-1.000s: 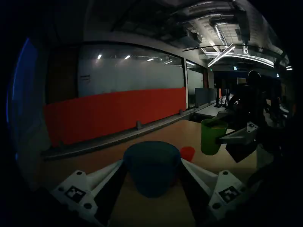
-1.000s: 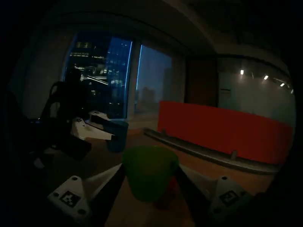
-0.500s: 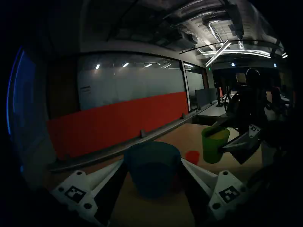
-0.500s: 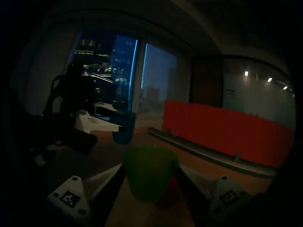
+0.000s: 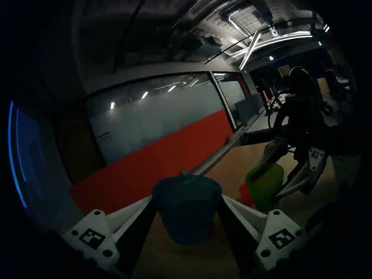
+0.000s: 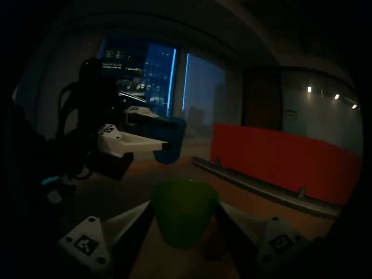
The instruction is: Pour water
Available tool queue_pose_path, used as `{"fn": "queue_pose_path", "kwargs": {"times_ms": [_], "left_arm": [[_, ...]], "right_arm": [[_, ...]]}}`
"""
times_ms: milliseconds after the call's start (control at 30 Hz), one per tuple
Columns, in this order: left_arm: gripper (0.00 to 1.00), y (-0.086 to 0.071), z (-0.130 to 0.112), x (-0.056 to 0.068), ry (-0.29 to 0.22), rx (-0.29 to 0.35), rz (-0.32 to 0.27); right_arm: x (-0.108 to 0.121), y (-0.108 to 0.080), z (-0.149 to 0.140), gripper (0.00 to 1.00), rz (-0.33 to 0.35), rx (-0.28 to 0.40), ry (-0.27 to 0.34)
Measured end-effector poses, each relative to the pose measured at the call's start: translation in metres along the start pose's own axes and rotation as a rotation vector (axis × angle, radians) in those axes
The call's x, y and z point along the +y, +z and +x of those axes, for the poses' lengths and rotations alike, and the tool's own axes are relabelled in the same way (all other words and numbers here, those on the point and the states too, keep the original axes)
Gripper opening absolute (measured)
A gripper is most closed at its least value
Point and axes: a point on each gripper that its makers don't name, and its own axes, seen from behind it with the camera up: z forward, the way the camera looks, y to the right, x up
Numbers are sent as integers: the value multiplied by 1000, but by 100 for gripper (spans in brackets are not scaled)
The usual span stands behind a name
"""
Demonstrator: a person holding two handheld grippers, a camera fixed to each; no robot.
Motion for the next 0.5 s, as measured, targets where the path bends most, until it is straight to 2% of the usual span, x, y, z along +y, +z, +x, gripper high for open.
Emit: {"fn": "queue_pose_path", "kwargs": {"times_ms": [500], "left_arm": [[85,4,24,4,216,0,6]], "right_arm": [[-14,15,-5,100,38,6,10]]}}
